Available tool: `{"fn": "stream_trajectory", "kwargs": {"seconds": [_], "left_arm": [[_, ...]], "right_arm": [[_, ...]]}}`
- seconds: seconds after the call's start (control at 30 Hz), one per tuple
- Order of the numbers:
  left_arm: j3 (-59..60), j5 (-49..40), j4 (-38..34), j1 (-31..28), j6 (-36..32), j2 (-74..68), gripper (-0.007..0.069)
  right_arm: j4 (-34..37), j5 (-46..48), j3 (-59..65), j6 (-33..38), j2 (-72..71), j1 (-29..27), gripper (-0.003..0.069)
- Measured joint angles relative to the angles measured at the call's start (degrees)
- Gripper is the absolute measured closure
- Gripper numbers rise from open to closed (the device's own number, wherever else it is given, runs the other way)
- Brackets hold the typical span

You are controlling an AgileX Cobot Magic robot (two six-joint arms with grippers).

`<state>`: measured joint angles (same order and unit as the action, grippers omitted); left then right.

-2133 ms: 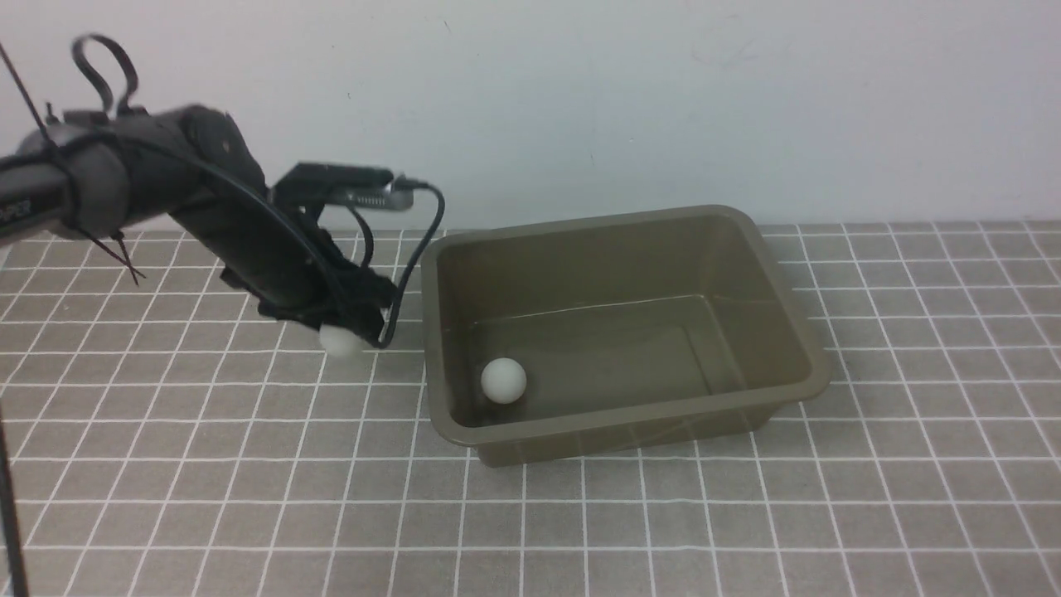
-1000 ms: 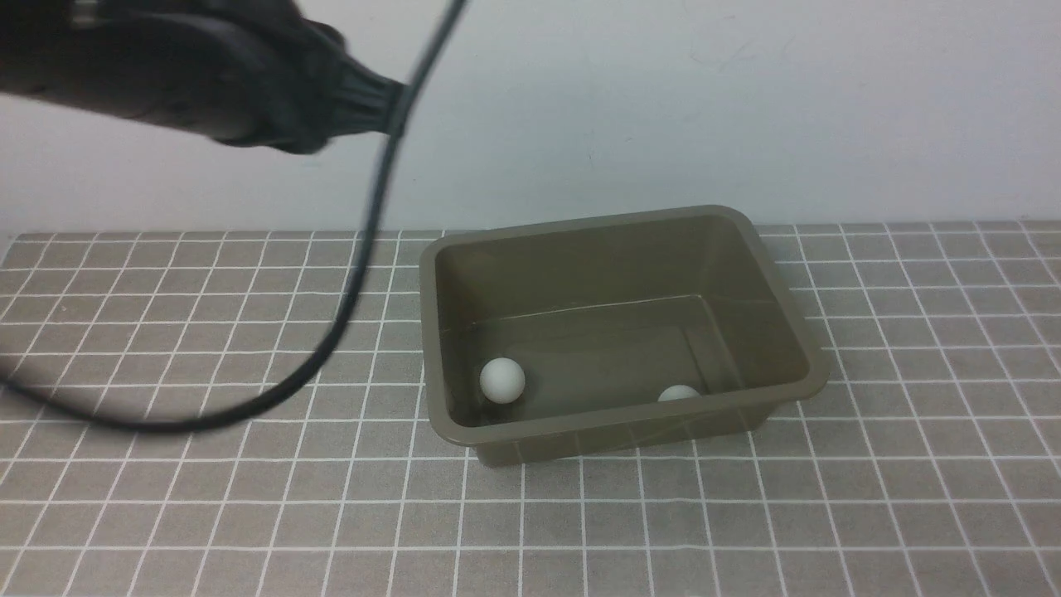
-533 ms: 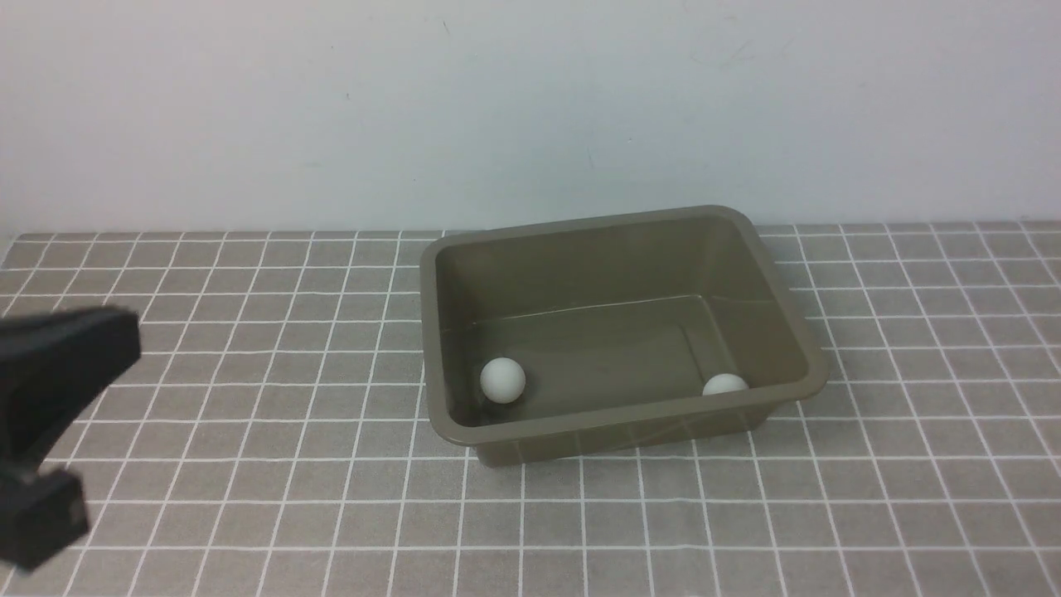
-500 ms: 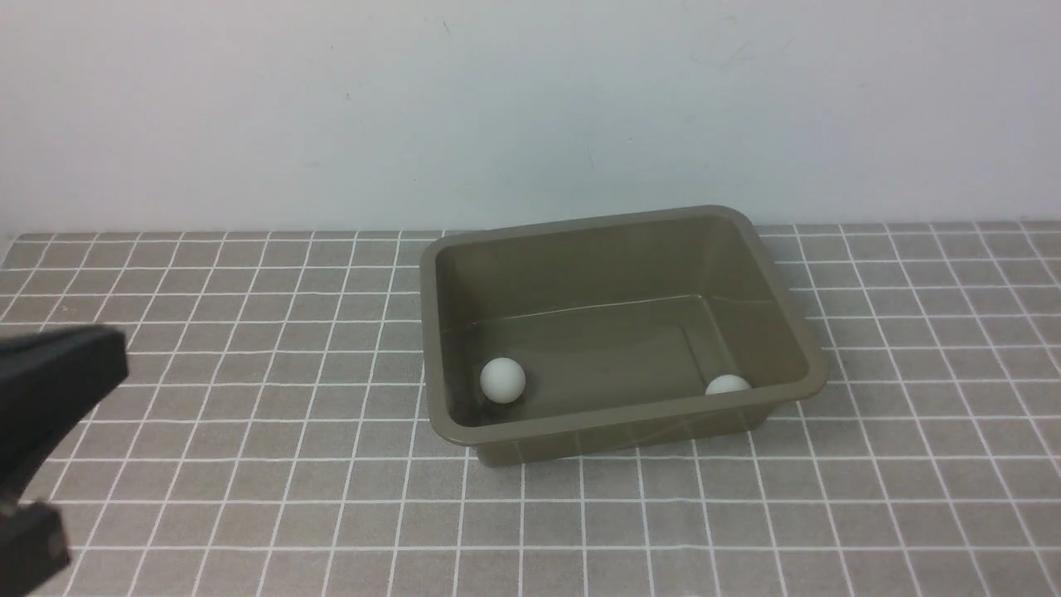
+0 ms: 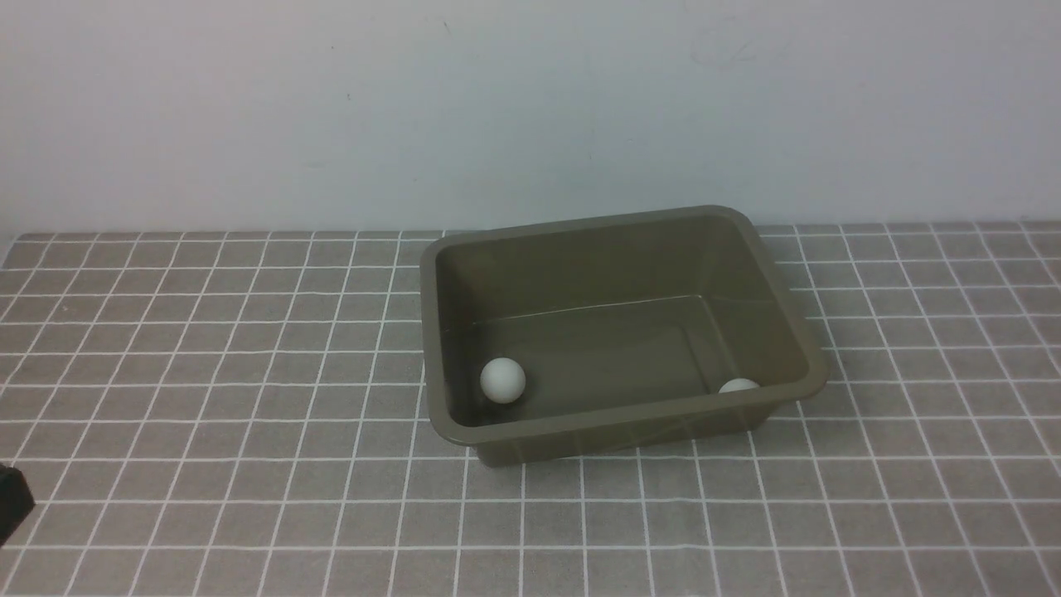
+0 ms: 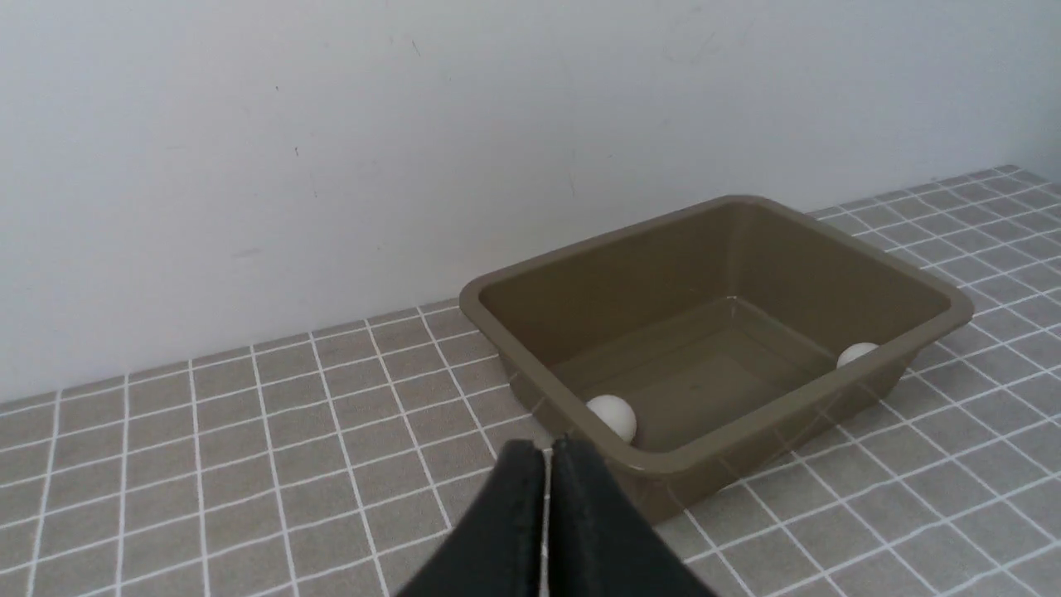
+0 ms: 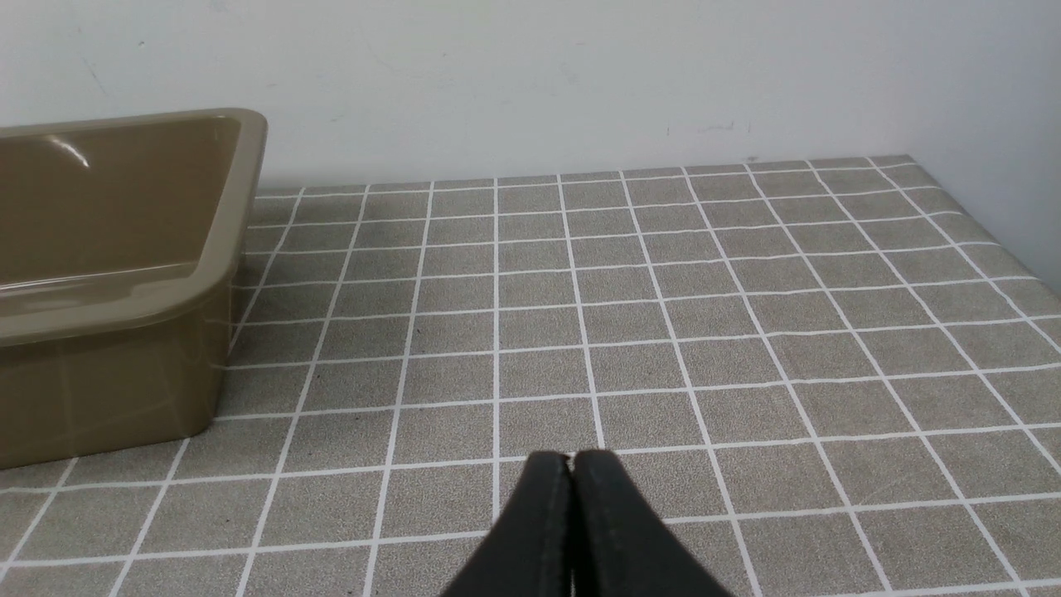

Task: Put the table tennis balls into the box on the grey coffee tablecloth.

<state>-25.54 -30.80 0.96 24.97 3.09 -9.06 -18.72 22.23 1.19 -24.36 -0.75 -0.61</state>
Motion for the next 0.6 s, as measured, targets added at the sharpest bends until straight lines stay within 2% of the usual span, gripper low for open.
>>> {"fn": "stream_trajectory", "kwargs": {"seconds": [0.13,0.4,0.6], "left_arm": [[3.6,3.2,0.0,-1.8,-0.2,0.8,0.0629],[23.3,14.1,0.0,-16.4,-4.5,8.3,0.0629],[27.1,11.5,-1.0,-19.3,-6.6,9.7,0.0629]], "right_arm": [[0.0,0.0,0.0,0.0,0.0,0.0,0.0673],[0.0,0.0,0.0,0.0,0.0,0.0,0.0673],[0.0,0.0,0.0,0.0,0.0,0.0,0.0673]]}}
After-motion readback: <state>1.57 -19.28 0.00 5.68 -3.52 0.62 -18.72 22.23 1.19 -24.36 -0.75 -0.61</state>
